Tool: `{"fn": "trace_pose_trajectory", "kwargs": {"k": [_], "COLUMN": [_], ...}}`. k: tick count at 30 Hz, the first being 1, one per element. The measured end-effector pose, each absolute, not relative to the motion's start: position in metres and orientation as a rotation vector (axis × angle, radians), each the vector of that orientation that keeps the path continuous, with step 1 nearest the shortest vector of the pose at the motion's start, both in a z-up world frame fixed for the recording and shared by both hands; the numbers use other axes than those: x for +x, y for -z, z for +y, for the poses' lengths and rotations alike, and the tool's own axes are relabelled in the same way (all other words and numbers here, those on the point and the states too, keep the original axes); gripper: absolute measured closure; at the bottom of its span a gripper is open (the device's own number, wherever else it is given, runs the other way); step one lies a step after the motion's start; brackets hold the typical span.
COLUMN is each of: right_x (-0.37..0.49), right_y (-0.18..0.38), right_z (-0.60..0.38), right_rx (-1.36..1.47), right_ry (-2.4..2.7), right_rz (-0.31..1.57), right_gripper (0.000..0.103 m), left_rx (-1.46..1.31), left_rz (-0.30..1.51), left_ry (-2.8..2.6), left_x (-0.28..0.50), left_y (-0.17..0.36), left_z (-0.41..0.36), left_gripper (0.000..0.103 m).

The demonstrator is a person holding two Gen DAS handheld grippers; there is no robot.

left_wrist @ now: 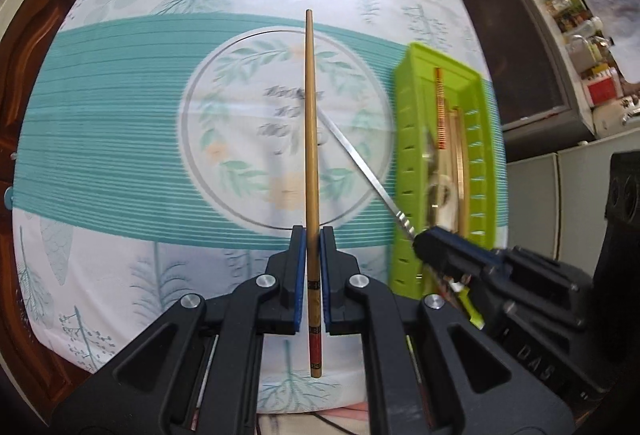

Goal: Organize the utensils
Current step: 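Carry both chopsticks into the green tray and open both tools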

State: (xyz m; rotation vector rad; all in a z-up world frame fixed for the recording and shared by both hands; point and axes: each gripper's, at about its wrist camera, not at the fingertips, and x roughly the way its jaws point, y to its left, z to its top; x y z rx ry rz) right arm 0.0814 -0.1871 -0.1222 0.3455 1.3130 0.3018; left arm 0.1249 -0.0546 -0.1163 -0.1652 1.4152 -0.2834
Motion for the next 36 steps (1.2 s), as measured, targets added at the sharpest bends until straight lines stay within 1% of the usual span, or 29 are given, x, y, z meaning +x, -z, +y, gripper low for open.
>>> {"fn": "trace_pose_trajectory", "kwargs": {"k": [3,7,16,23,25,30,36], "right_x": [0.072,0.064,0.054,0.044,0.043,0.030,0.023], "right_y": [0.122,0.134,0.143,0.149,0.156,0.173,0.161], "right_z": [-0.203,-0.207,-0.195,-0.194,-0.193,-0.202,-0.229], "right_rx": [0.398,0.412,0.245,0.182,0.166,0.194,0.288], "right_ry": [-0.300,-0.284,-0.243,-0.259,-0.245,-0.233,-0.201], "right_rz": [1.319,1.351,1.383,1.403,1.425,1.448,1.388], "right_gripper": [0.099,0.099,0.099,0.099,0.103,0.103,0.103], "left_rx": [-0.163,-0.144,-0.157,-0.161,-0.160,-0.145,-0.122], "left_rz": [1.421,1.453,1.480,1.481,1.481,1.476,1.464], "left_ry": [0.309,0.321,0.298,0.308,0.317,0.352,0.391], "left_x": [0.123,0.113,0.111,0.110,0.109,0.106,0.104], "left_y": [0.117,0.126,0.144,0.142,0.141,0.136,0.125], "left_z": [-0.074,-0.081,-0.073,-0.072,-0.074,-0.084,-0.106], "left_gripper": [0.098,0.098,0.098,0.098,0.098,0.098,0.098]}}
